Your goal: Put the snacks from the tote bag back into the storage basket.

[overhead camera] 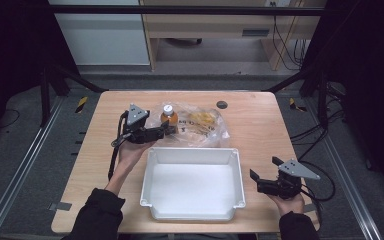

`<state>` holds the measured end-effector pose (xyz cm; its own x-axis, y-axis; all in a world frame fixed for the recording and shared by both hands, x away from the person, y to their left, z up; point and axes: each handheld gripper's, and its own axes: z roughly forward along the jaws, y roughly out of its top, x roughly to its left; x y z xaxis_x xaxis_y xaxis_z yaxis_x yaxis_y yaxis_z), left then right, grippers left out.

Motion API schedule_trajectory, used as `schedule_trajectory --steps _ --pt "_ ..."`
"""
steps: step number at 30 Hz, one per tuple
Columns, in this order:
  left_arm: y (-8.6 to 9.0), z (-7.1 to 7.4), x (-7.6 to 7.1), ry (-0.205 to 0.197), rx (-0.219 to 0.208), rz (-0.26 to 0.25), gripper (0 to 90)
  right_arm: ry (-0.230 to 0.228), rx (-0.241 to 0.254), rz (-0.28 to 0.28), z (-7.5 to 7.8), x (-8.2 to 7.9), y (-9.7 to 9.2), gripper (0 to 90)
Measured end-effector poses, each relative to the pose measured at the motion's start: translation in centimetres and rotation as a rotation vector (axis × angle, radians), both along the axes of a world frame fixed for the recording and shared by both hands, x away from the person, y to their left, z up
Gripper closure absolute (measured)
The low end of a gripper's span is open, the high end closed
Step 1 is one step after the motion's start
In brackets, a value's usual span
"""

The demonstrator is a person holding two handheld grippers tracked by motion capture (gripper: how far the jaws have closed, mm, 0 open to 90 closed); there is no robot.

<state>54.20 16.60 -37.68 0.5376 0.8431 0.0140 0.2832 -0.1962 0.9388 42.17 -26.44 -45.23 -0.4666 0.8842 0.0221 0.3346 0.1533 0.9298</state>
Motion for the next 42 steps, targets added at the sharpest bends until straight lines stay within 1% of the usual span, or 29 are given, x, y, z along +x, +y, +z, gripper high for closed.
schedule_trajectory --steps 5,8,12,17,21,27,32,36,38,41,42 --pt "-0.3 -0.6 0.6 0.012 0.004 -0.003 22.8 0.001 0.002 0.001 0.0 0.0 0.0 6.0" --pt "-0.4 -0.7 0.8 0.011 0.006 -0.003 23.4 0.001 0.0 0.0 0.0 0.0 0.0 6.0" --pt "-0.7 -1.0 1.3 0.017 0.001 0.002 23.6 0.001 0.001 0.0 0.0 0.0 0.0 5.9" --pt "-0.9 -1.4 1.8 0.022 0.011 0.006 24.6 0.002 0.002 0.0 0.0 0.0 0.0 6.0" --pt "-0.8 -1.6 2.0 0.026 0.004 0.011 24.7 0.003 0.005 0.002 0.0 0.0 0.0 6.0" --pt "-1.0 -1.7 2.5 0.03 0.011 0.01 25.9 0.002 0.004 0.002 -0.1 0.1 0.1 6.0" --pt "-1.5 -1.7 2.7 0.025 0.034 0.002 26.8 0.003 0.006 0.002 -0.1 0.1 0.1 6.0" --pt "-1.8 -1.7 3.1 0.026 0.03 0.002 27.5 0.003 0.004 0.002 -0.1 0.1 0.1 6.0" --pt "-1.9 -1.8 3.3 0.027 0.038 0.002 28.0 0.003 0.004 0.002 -0.1 0.1 0.1 6.0" --pt "-2.0 -2.0 3.7 0.023 0.04 0.008 30.4 0.004 0.005 0.003 -0.1 0.1 0.1 6.0" --pt "-2.0 -2.1 3.7 0.025 0.032 0.012 32.7 0.002 0.006 0.004 -0.1 0.1 0.1 5.9"
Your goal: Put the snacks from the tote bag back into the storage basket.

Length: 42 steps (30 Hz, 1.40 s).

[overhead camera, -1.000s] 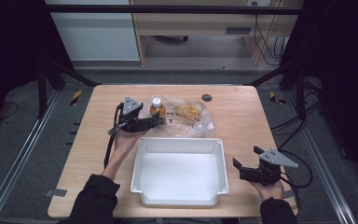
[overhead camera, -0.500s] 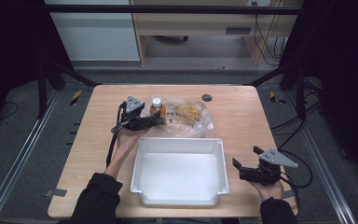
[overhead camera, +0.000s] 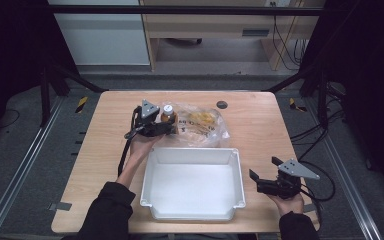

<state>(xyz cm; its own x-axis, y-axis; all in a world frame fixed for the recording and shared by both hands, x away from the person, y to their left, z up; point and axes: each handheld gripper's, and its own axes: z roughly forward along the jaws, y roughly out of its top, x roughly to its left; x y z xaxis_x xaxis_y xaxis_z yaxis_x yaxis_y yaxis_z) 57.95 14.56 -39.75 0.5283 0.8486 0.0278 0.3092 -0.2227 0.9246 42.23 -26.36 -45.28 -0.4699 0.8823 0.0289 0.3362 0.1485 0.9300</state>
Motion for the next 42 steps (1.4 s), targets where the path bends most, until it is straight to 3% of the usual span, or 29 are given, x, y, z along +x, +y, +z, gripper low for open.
schedule_trajectory --steps 17,22,26,35,42 --pt "0.2 -0.9 1.2 0.001 -0.023 0.017 47.6 0.001 0.0 0.001 0.0 0.0 0.0 6.0" --pt "0.1 -0.9 1.4 0.0 -0.032 0.006 49.5 0.004 0.0 0.002 0.0 0.0 0.0 6.0" --pt "-0.3 -0.6 1.6 0.003 -0.004 0.007 51.5 0.004 0.001 0.001 0.0 0.0 0.0 6.0" --pt "-0.8 -0.6 2.2 0.001 0.003 0.017 52.6 0.005 -0.001 0.004 0.0 0.0 0.0 6.0" --pt "-0.8 -0.8 2.4 0.004 -0.024 0.02 54.1 0.007 0.0 0.005 -0.1 0.0 0.1 5.9"
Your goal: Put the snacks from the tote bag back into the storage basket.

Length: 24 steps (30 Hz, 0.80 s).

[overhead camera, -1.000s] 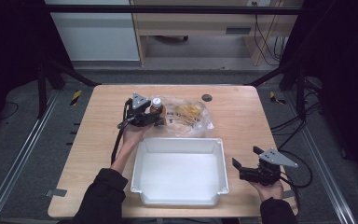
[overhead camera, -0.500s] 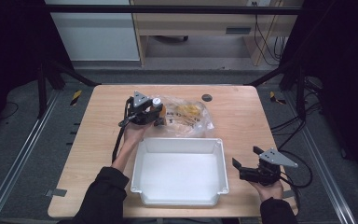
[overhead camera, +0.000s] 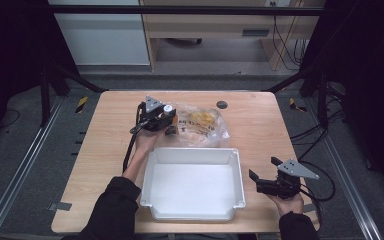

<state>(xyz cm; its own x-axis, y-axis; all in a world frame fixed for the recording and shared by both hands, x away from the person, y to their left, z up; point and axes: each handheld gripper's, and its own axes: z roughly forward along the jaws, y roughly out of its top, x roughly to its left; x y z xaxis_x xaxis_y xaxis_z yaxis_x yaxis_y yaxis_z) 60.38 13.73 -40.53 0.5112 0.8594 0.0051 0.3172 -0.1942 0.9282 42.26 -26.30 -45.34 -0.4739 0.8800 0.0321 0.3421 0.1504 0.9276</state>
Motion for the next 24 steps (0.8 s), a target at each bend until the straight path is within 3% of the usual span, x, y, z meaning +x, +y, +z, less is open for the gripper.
schedule_trajectory --steps 6,10,24 --pt "-0.18 0.05 -0.02 -0.015 0.018 0.001 57.6 0.0 -0.001 0.002 0.0 -0.01 0.0 6.0" --pt "-0.43 0.46 0.15 0.007 0.04 0.007 58.2 0.006 0.011 0.001 -0.02 0.08 -0.03 5.9" --pt "-0.76 0.48 0.1 0.003 0.041 0.025 58.6 0.011 0.0 0.001 -0.09 0.06 0.02 6.0"
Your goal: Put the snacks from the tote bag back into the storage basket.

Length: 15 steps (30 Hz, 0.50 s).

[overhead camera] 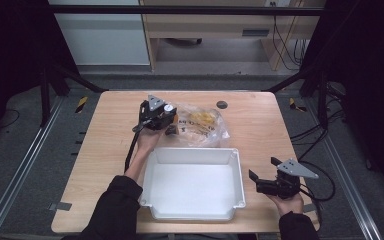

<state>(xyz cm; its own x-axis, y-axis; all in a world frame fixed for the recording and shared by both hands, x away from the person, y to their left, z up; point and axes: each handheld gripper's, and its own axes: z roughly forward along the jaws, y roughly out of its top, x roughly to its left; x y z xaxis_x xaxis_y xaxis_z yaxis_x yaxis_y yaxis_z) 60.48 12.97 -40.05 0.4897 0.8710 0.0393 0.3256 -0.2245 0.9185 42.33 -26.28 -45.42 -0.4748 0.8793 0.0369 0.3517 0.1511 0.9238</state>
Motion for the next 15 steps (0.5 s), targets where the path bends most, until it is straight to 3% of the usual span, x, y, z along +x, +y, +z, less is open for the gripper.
schedule_trajectory --steps 9,15 --pt "-0.4 0.3 -0.4 -0.011 0.001 -0.008 58.7 -0.001 -0.001 -0.001 0.0 0.0 0.0 6.0" --pt "-0.4 1.6 -1.1 -0.042 -0.012 -0.012 58.7 -0.005 0.002 -0.001 0.1 0.0 -0.1 6.1"
